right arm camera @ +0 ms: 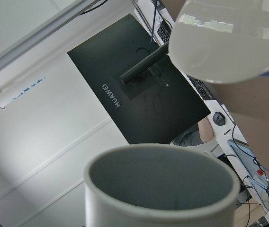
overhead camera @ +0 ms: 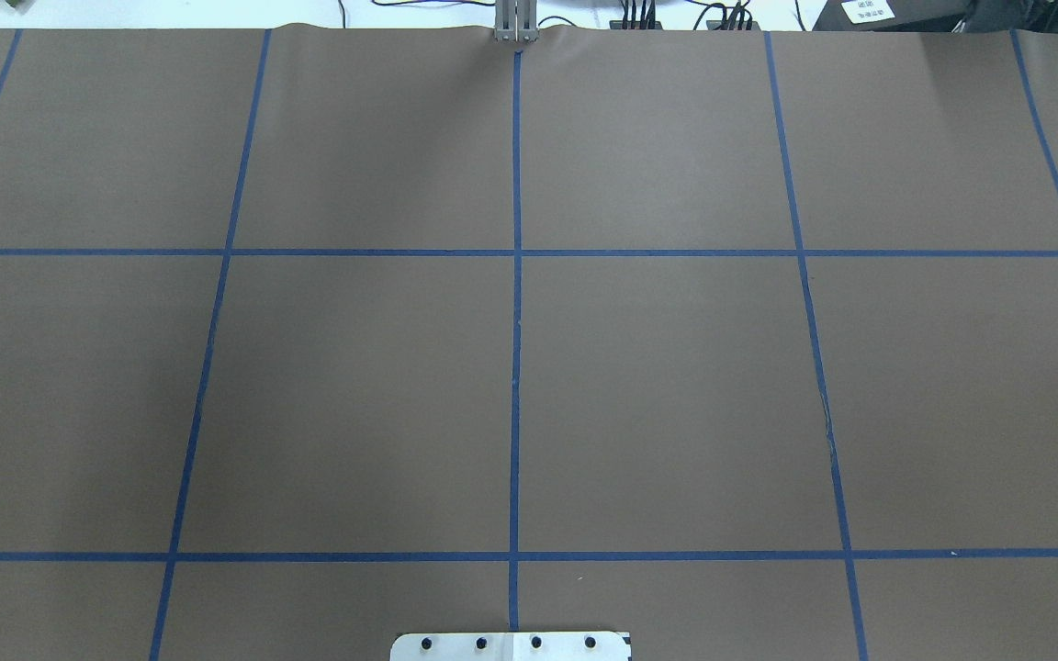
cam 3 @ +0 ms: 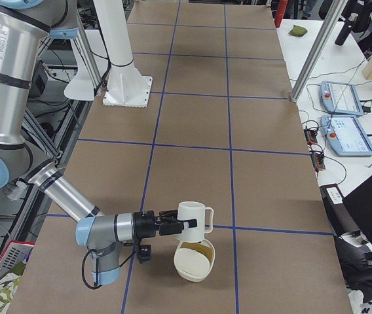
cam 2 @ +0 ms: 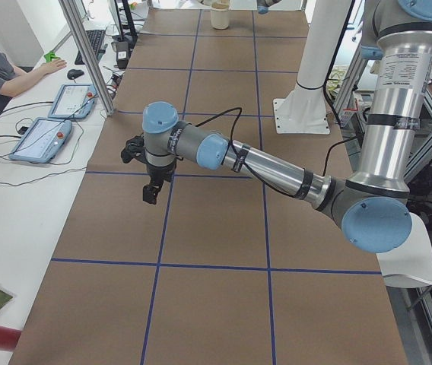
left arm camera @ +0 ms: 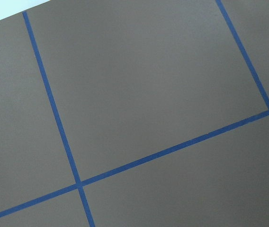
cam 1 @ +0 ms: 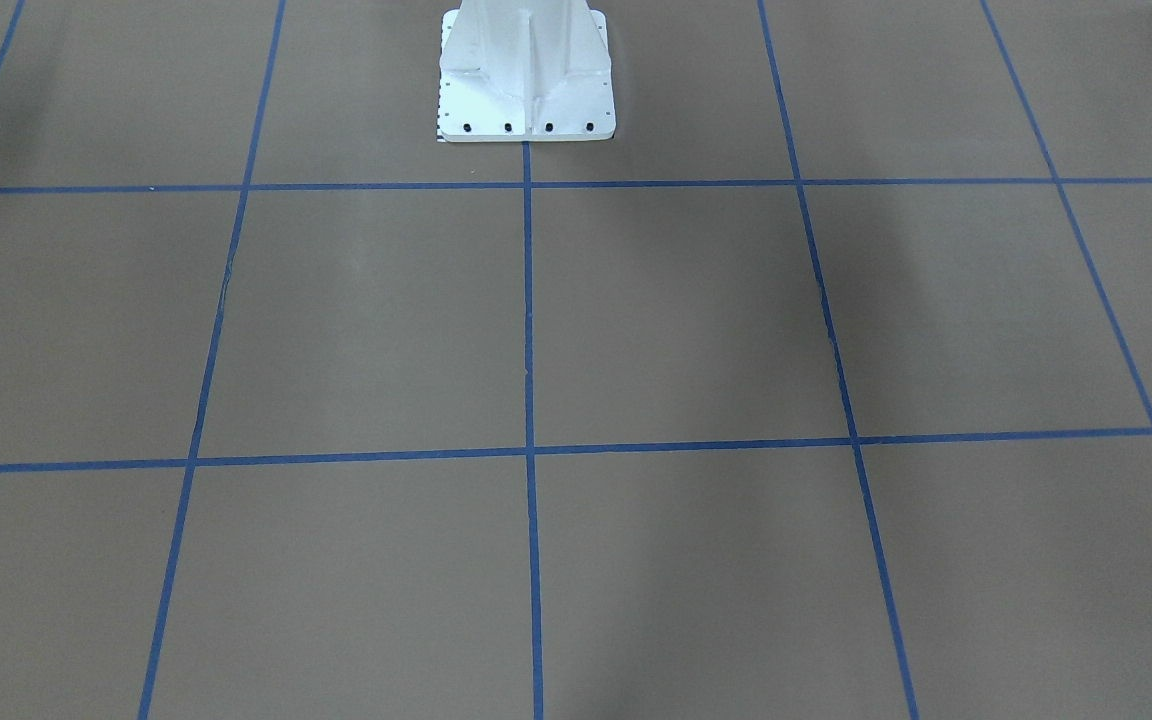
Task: Left arm hands cup to right arm to dump lemon
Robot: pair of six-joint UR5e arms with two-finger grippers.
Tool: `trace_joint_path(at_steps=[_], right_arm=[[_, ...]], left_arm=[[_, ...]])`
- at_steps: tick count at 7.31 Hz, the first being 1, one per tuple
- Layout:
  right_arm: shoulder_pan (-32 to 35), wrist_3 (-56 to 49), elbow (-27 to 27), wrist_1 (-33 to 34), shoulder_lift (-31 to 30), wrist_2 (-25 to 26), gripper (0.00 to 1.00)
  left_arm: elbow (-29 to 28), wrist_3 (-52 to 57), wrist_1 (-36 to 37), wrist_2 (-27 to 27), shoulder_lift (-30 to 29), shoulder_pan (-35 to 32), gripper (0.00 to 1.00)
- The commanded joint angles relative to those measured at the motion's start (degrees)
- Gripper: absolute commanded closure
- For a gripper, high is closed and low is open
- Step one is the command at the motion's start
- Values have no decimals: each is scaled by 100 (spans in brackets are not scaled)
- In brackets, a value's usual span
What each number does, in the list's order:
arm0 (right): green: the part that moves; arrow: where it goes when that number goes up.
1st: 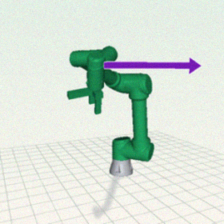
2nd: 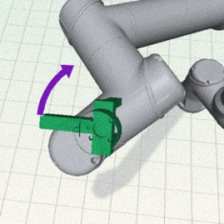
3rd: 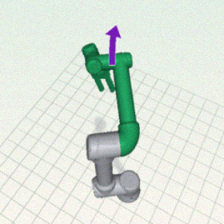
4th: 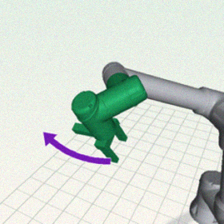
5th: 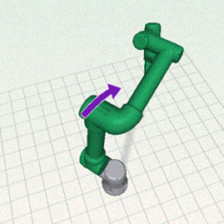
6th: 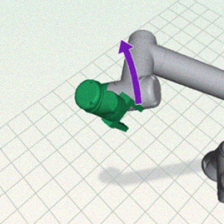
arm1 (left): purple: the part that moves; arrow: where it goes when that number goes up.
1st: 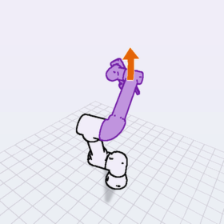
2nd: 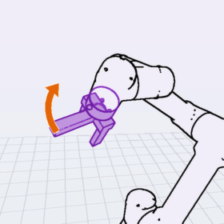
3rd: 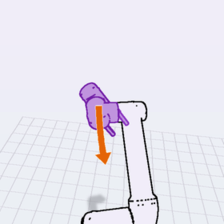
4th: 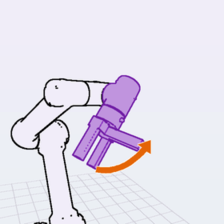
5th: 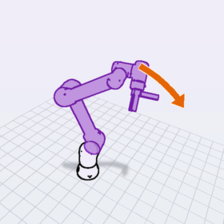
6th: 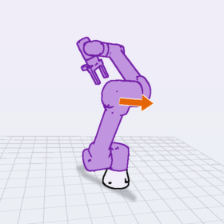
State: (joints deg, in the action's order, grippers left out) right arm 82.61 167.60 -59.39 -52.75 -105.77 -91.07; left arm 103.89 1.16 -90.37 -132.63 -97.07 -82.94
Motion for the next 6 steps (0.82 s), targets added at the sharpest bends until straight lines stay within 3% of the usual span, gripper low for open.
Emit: trace_joint_path(at_steps=[1, 3, 4, 6], right_arm=[[1, -909, -150, 45, 12, -59, 74], [1, -1849, -518, 490, -14, -461, 75], [1, -2463, -1017, 1277, -31, -742, 75], [1, -3746, -1197, 1636, -14, -745, 76]], left_arm=[[0, -2, -7, 0, 22, -3, 0], [0, 7, -7, 0, 31, -2, 0], [0, 7, -7, 0, 39, -3, 0], [0, 7, -7, 0, 66, -2, 0]])
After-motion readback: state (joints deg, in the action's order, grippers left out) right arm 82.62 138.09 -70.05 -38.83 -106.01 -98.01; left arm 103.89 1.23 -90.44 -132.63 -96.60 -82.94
